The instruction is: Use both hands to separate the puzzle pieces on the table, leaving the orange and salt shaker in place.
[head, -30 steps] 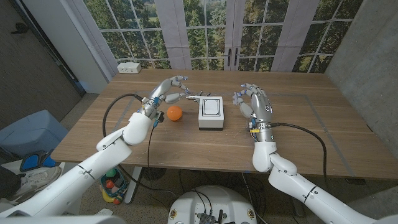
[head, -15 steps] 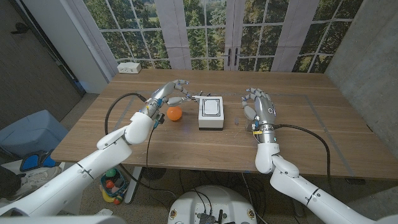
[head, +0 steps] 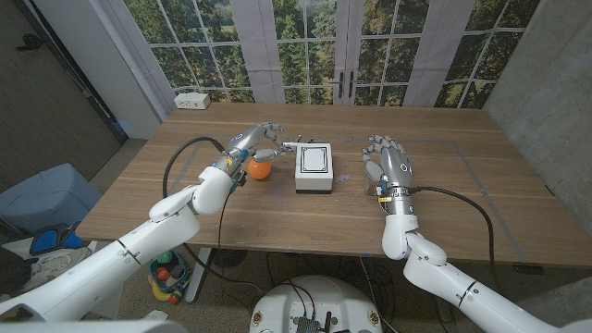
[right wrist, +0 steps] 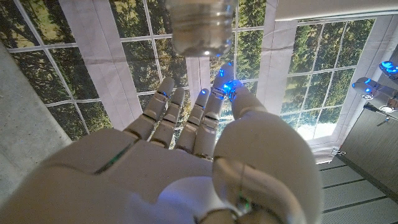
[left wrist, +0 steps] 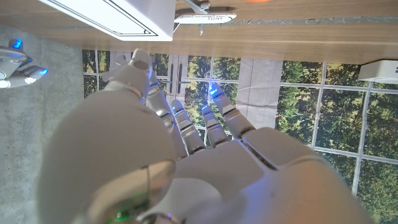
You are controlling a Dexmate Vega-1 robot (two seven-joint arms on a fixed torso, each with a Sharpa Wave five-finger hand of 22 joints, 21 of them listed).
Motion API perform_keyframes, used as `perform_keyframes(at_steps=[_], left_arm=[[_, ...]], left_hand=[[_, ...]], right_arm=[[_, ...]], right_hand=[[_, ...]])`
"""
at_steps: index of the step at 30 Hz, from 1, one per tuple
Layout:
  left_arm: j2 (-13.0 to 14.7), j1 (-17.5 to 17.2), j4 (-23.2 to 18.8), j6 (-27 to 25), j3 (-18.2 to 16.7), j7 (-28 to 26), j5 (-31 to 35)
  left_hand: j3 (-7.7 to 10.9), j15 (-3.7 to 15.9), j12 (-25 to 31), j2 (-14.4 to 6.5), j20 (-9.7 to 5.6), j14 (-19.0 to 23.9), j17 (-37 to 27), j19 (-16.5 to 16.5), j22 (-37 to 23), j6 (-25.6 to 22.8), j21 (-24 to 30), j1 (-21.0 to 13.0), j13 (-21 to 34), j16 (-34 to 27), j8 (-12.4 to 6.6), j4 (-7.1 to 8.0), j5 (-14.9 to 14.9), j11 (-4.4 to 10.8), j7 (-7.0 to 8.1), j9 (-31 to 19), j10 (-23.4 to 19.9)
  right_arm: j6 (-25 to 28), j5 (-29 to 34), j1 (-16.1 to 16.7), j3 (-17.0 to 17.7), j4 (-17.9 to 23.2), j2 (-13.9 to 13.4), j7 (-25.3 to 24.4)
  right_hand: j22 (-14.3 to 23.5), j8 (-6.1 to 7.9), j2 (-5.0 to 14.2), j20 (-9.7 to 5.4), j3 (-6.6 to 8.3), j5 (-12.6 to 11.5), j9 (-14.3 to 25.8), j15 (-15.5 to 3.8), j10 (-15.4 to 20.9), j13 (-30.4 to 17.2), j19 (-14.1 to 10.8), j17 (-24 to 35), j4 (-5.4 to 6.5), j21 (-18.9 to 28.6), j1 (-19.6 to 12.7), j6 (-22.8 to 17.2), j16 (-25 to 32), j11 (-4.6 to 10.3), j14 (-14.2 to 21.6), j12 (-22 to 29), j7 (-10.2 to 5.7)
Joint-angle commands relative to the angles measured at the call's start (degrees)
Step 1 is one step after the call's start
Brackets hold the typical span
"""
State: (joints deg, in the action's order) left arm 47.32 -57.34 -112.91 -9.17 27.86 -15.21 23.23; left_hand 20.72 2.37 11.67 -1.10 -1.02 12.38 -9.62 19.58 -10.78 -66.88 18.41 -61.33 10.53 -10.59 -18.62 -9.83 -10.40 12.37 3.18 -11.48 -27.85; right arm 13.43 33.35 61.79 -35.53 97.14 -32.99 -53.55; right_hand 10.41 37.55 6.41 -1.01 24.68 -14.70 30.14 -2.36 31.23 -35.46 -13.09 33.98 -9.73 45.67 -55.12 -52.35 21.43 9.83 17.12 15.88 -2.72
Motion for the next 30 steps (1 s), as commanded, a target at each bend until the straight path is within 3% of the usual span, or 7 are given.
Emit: perform_keyframes(at_steps=[1,6,10,15,23,27,30], left_arm=[[1.13,1.91,-1.98,-5.8,2.85,3.45,4.58],[1.44,2.28,-2.21,-6.47,3.43,3.73,5.76],[1.55,2.38,-2.26,-6.36,3.46,3.68,5.87],[1.86,2.32,-2.12,-5.32,2.91,3.86,4.6],[2.13,1.23,0.2,2.02,0.27,2.24,-1.93],[2.37,1.16,2.84,8.85,-1.38,3.85,-8.63],[1.68,1.02,5.36,13.89,-2.09,3.32,-11.68]], left_hand=[[-1.01,5.17,-0.2,0.84,-0.36,0.33,-0.09,0.56,-0.13,0.52,-0.14,-0.07,0.12,0.11,1.44,0.19,-0.13,0.0,-1.44,0.01,0.25],[-2.83,3.48,-1.11,1.83,0.17,-0.88,-0.14,0.64,-0.06,9.04,-0.81,0.89,0.1,0.41,6.58,0.55,0.02,-0.26,1.14,0.0,4.94],[-3.85,3.17,-1.04,2.51,0.37,-1.53,-0.17,0.4,-0.06,13.98,-1.33,1.66,0.09,0.39,8.37,0.79,0.06,-0.64,2.61,0.09,7.03],[-5.75,2.63,-1.01,3.41,0.92,-2.74,-0.21,-0.25,-0.01,26.76,-2.48,4.05,0.04,0.36,9.27,1.41,0.19,-1.67,5.39,0.54,10.62],[-8.96,1.84,-1.52,1.92,1.6,-6.45,-0.23,-3.43,0.01,48.79,-5.22,11.71,-0.14,0.62,9.13,3.82,-0.19,-3.76,6.09,1.17,19.42],[-9.56,-0.11,-1.72,-0.55,1.88,-11.89,-0.2,-8.61,0.05,58.8,-7.2,16.46,-0.27,0.8,9.18,4.62,0.32,-5.84,6.16,1.26,26.7],[-10.0,0.1,-1.6,-1.59,0.92,-13.95,-0.2,-11.01,0.09,63.04,-7.54,19.25,-0.33,0.77,9.17,5.23,0.31,-5.98,6.75,1.33,29.39]], right_arm=[[-1.22,-0.24,-0.55,-0.6,-0.99,-0.63,-1.18],[-1.33,-0.42,-0.51,-0.52,-0.84,-0.86,-1.15],[-1.24,-0.34,-0.47,-0.51,-0.67,-1.06,-1.08],[-1.65,-0.62,-0.32,-0.38,-0.42,-1.42,-0.84],[-6.69,-3.58,0.14,0.55,0.36,-3.58,1.71],[-11.77,-7.18,0.23,1.5,0.36,-4.73,4.41],[-15.28,-9.54,0.21,2.29,0.27,-5.67,6.81]], right_hand=[[0.01,-2.09,-0.54,0.1,-0.51,1.8,-1.7,-8.79,0.72,-0.38,-0.78,1.54,-0.18,0.56,-1.34,2.05,1.42,0.04,0.29,-0.02,-0.79],[0.06,-5.1,-1.38,0.39,-1.9,3.68,-3.7,-8.22,-0.53,0.17,-0.97,2.51,0.43,0.74,-0.41,6.27,2.25,-0.62,-0.28,-1.18,-1.15],[0.07,-6.04,-1.58,0.53,-2.1,3.94,-4.26,-8.05,-0.87,0.36,-1.27,2.4,0.54,0.87,-0.13,7.61,2.21,-0.75,-0.25,-1.48,-1.24],[0.04,-8.17,-2.02,0.4,-2.77,4.32,-5.45,-7.7,-1.73,0.74,-1.58,2.39,0.83,0.98,0.68,10.72,2.29,-1.29,-0.35,-2.11,-1.48],[-0.07,-15.94,-2.37,-0.28,-6.49,4.72,-10.58,-5.79,-5.76,2.55,-2.38,1.98,4.03,0.89,9.46,18.91,1.96,-4.03,-0.7,-3.71,-0.35],[-0.09,-19.57,0.56,-1.07,-7.04,4.33,-12.85,-5.17,-7.16,3.76,-1.98,1.48,6.42,0.42,14.37,22.51,1.21,-5.49,-1.21,-4.03,0.46],[-0.16,-22.09,1.67,-1.04,-7.27,4.01,-14.45,-4.25,-8.75,4.86,-1.3,0.7,7.45,-0.1,17.36,25.07,-0.02,-6.97,-2.41,-4.48,0.14]])
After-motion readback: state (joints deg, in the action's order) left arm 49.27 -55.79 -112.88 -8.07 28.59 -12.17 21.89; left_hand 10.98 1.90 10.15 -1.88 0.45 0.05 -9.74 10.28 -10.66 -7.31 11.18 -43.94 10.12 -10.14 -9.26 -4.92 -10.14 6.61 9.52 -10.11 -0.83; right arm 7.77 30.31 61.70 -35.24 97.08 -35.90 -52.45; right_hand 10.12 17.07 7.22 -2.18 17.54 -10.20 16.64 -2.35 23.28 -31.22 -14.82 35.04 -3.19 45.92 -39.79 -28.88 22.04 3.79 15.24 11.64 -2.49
